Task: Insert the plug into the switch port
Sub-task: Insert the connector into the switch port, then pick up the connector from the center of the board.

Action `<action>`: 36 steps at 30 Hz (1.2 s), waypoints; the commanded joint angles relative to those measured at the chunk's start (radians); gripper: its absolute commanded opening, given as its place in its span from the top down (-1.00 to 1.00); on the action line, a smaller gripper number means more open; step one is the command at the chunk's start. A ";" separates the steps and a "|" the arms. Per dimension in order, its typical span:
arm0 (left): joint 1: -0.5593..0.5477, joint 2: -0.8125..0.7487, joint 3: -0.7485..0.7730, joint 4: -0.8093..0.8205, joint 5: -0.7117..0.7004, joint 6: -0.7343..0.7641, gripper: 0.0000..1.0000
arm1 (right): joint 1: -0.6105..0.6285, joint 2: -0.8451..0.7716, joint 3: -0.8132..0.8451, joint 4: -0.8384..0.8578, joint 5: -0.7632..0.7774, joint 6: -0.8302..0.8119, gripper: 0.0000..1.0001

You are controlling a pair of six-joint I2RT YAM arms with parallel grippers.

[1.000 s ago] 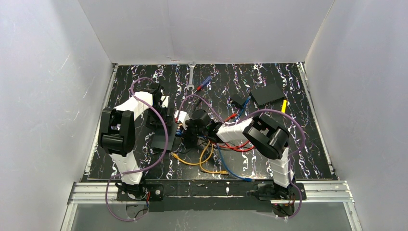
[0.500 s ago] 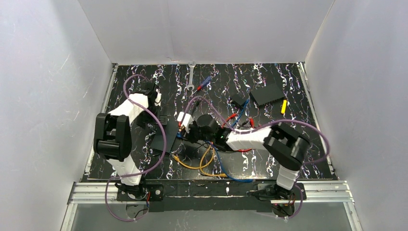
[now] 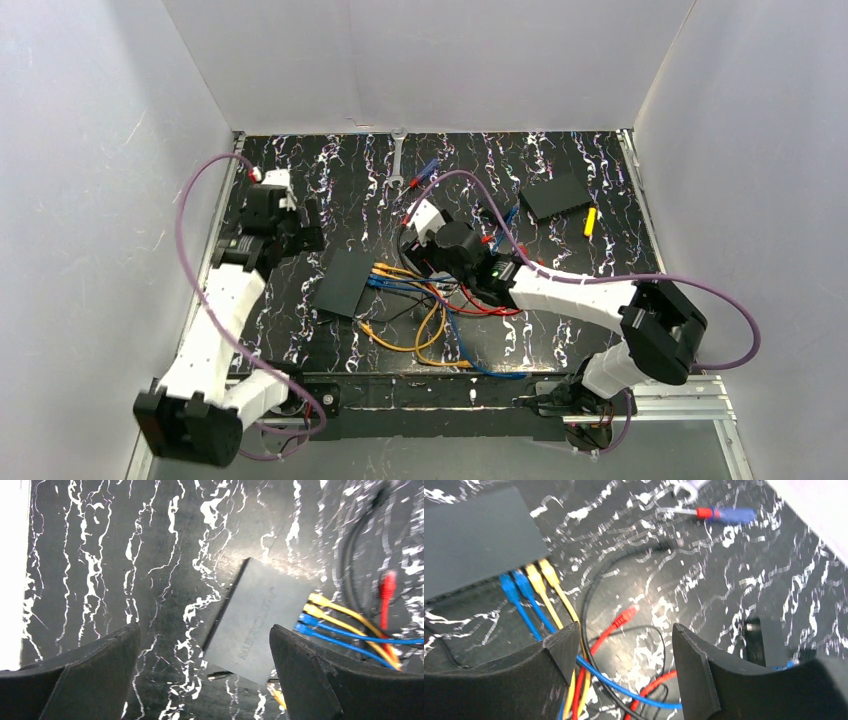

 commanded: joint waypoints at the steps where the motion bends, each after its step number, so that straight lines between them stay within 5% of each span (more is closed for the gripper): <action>1: -0.007 -0.188 -0.092 0.008 0.002 -0.154 -0.96 | -0.035 -0.043 0.014 -0.164 0.110 0.130 -0.50; 8: -0.076 -0.385 -0.170 0.013 -0.003 -0.118 -0.96 | -0.072 0.047 0.078 -0.224 0.136 0.316 -0.37; 25: -0.192 -0.453 -0.176 0.012 -0.094 -0.079 -0.96 | -0.072 0.437 0.357 -0.292 0.142 0.406 -0.04; 36: -0.203 -0.455 -0.182 0.014 -0.096 -0.073 -0.96 | -0.073 0.520 0.341 -0.295 0.136 0.428 0.18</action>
